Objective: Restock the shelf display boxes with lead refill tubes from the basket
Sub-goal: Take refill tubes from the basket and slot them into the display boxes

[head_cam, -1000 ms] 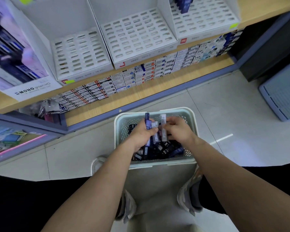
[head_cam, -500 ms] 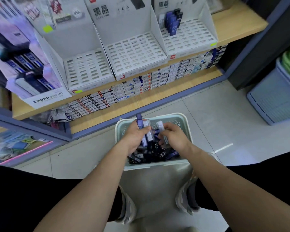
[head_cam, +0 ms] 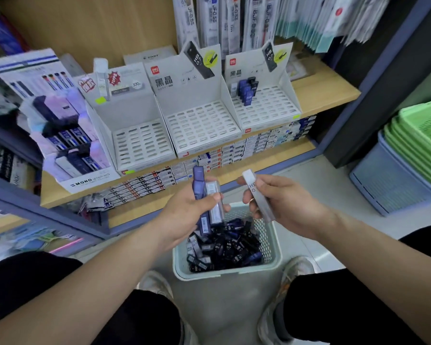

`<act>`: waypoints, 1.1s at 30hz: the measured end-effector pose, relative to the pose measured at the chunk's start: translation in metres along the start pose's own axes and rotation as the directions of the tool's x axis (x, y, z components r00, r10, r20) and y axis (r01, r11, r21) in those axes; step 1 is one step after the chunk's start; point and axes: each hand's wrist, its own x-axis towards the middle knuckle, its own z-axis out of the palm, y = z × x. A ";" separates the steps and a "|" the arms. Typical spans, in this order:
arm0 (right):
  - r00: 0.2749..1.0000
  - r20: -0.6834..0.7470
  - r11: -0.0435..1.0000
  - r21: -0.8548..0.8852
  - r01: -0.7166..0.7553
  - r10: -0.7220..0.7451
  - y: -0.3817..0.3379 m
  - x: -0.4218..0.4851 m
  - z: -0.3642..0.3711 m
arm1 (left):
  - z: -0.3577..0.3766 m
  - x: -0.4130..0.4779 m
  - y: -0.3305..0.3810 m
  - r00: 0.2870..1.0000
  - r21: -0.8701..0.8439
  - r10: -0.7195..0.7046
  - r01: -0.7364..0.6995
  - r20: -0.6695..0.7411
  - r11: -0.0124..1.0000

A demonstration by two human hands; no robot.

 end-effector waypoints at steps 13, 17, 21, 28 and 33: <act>0.958 -0.224 0.981 0.033 0.193 -0.181 -0.012 0.019 -0.016 | 0.000 0.029 0.009 0.998 0.033 0.051 -0.049 -0.047 0.998; 0.937 -0.262 0.972 -0.026 0.233 -0.231 -0.019 0.031 -0.011 | -0.002 0.043 0.020 0.995 0.087 0.093 -0.090 -0.023 0.992; 0.892 -0.311 0.937 -0.223 0.268 -0.329 -0.033 0.042 -0.009 | -0.005 0.051 0.029 0.991 0.102 0.134 -0.131 -0.022 0.986; 0.793 -0.291 0.792 -0.499 0.351 -0.535 -0.082 0.096 0.009 | -0.035 0.052 0.052 0.962 0.103 0.239 -0.226 -0.134 0.969; 0.738 -0.121 0.608 -0.662 0.438 -0.664 -0.114 0.169 0.053 | -0.064 0.045 0.051 0.945 0.093 0.232 -0.216 -0.232 0.972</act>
